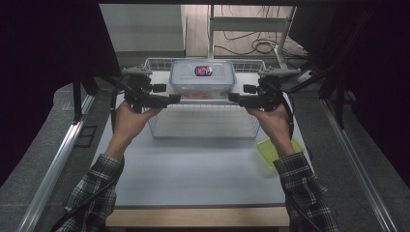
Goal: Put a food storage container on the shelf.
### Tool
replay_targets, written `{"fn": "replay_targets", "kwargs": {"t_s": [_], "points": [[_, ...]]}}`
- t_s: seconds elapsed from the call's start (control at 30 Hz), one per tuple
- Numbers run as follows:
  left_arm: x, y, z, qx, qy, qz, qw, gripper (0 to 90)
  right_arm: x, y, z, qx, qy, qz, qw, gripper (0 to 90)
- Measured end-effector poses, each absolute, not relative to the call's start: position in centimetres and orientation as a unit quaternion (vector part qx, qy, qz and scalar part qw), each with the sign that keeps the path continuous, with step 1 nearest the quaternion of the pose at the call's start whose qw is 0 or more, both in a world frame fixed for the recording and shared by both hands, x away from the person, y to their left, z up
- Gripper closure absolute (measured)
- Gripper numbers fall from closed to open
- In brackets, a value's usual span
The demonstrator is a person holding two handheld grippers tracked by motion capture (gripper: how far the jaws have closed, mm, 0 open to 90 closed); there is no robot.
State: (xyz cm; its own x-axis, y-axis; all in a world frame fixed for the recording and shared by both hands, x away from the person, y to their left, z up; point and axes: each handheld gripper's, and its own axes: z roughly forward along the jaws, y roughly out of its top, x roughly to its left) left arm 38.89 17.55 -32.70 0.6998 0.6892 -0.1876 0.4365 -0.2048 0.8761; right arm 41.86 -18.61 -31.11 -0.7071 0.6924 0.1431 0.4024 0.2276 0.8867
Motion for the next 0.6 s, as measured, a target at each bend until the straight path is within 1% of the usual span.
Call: {"fn": "replay_targets", "kwargs": {"t_s": [0.07,0.37,0.6], "points": [[38.3,17.5,-33.2,0.772,0.363,0.121,0.508,19.3,41.4,-18.7,-31.3,0.349,0.773,0.508,0.15,23.8],[35.5,17.4,-35.0,0.783,0.347,0.129,0.5,13.4,39.3,-19.2,-33.1,0.337,0.783,0.498,0.157,21.6],[33.6,17.4,-36.4,0.785,0.343,0.13,0.499,12.6,37.8,-19.5,-34.7,0.332,0.788,0.494,0.156,17.0]]}}
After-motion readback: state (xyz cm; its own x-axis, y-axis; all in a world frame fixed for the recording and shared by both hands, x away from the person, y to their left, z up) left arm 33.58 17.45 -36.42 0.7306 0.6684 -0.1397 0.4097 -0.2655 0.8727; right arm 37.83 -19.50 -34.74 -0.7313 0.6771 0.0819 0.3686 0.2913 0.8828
